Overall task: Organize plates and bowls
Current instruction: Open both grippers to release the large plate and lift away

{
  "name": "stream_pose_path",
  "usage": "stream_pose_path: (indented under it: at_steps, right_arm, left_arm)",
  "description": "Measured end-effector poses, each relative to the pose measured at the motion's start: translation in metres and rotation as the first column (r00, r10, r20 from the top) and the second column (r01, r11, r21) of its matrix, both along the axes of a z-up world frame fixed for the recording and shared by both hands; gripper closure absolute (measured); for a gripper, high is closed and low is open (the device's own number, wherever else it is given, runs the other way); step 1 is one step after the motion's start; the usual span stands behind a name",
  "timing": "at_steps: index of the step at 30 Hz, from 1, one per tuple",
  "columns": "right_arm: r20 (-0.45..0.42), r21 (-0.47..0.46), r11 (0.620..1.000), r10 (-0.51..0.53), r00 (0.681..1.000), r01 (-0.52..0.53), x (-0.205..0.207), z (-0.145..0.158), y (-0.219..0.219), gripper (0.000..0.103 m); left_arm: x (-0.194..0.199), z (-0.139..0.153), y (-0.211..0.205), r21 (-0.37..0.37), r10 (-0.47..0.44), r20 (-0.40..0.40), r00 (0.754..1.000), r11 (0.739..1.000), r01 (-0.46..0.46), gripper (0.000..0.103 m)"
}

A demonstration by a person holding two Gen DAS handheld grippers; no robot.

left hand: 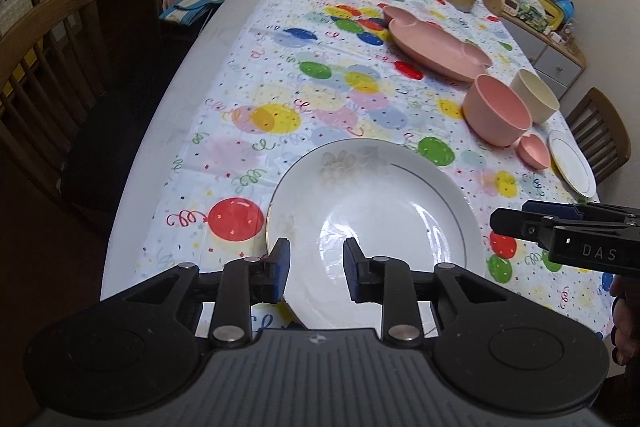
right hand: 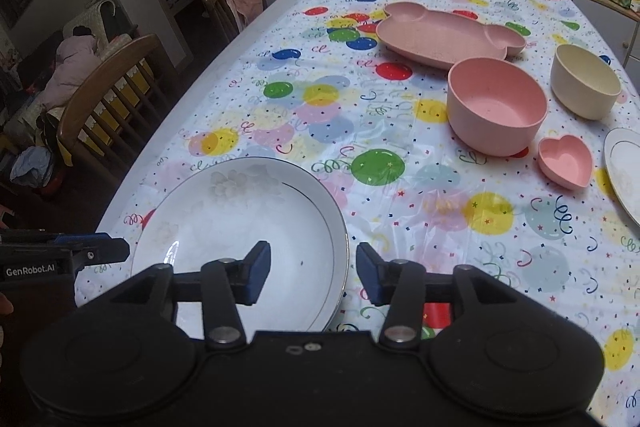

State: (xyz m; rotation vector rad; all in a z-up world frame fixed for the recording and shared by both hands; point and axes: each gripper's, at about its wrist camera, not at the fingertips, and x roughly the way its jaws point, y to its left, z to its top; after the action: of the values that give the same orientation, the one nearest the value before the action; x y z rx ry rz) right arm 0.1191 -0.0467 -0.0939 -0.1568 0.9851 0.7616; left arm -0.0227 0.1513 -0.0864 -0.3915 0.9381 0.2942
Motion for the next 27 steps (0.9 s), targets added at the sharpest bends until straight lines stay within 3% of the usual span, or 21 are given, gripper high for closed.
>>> stream_pose_path:
  at_steps: [2,4,6,12,22,27]
  right_arm:
    - [0.014,0.006,1.000,-0.006,1.000,0.006,-0.005,0.005,-0.002,0.045]
    - [0.029,0.015,1.000,-0.011,1.000,0.010,-0.010,0.010,-0.004,0.040]
    - [0.046,0.022,1.000,-0.016,0.999,0.015,-0.015,0.016,-0.007,0.036]
    - [0.113,0.043,0.998,-0.050,0.992,0.045,-0.028,0.036,-0.018,0.019]
    - [0.191,0.090,0.989,-0.133,0.972,0.118,-0.042,0.065,-0.052,0.006]
    - [0.227,0.112,0.985,-0.158,0.961,0.135,-0.045,0.077,-0.070,0.001]
  left_arm:
    - [0.000,0.005,-0.004,0.006,-0.015,0.012,1.000,1.000,0.015,0.072]
    - [0.000,0.010,-0.009,0.013,-0.027,0.030,0.999,1.000,0.027,0.060]
    - [-0.001,0.017,-0.015,0.033,-0.039,0.054,0.998,0.999,0.037,0.040]
    - [0.000,0.033,-0.030,0.058,-0.086,0.101,0.991,0.995,0.080,0.039]
    - [0.009,0.054,-0.061,0.092,-0.173,0.157,0.972,0.983,0.160,0.035]
    - [0.019,0.064,-0.080,0.119,-0.212,0.183,0.960,0.974,0.193,0.024]
